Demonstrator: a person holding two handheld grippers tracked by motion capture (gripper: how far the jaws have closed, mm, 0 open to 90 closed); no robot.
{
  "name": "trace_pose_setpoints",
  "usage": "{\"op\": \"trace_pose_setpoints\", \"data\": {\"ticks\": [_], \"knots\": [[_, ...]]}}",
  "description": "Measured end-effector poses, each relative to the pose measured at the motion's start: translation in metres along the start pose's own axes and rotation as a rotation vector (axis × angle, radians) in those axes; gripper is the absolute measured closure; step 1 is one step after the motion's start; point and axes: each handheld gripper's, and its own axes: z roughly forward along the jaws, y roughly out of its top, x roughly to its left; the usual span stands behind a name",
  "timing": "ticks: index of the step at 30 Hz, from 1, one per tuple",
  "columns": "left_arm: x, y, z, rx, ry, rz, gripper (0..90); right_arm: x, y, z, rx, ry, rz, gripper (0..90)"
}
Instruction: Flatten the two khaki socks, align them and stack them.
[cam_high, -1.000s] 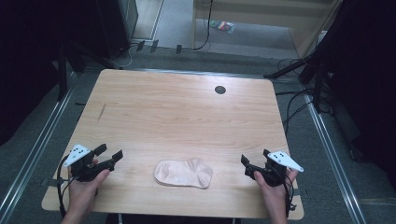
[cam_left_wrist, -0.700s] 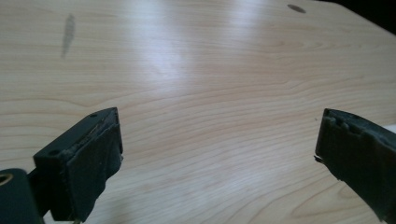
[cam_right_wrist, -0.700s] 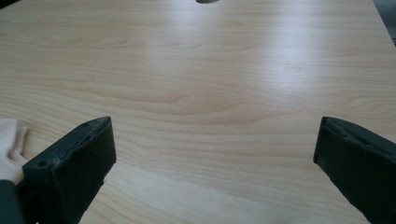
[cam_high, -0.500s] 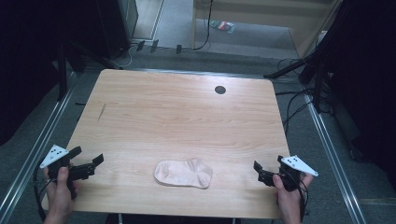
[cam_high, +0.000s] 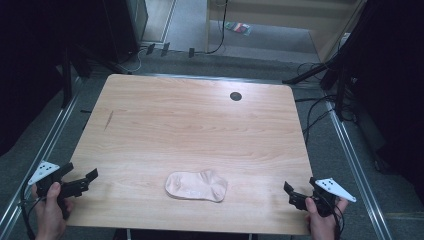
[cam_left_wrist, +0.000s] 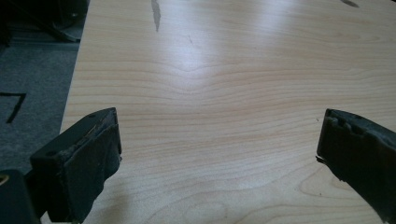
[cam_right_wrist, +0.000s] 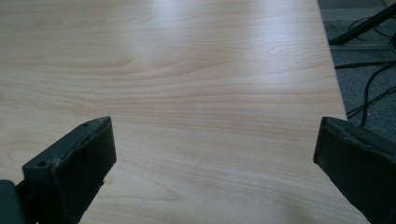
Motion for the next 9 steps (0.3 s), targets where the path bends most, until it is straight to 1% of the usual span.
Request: {"op": "trace_pose_setpoints", "data": {"ticks": [1,4,7,9], "knots": [[-0.0002,-0.0001,0.0010,0.001,0.001,0.002,0.0,-0.0018,-0.0003,0.0000,-0.006,0.002,0.011,0.0],[0.0001,-0.0001,0.0015,0.002,0.000,0.002,0.0,-0.0056,-0.0030,0.0013,0.010,-0.005,0.026,0.0],[0.0006,0.0001,0.0026,0.006,-0.004,0.001,0.0,-0.0068,-0.0023,0.0004,0.002,0.005,0.031,0.0],[0.0005,0.0005,0.0032,0.012,-0.005,0.001,0.0,-0.0052,-0.0021,0.0012,0.010,0.003,0.027,0.0]]}}
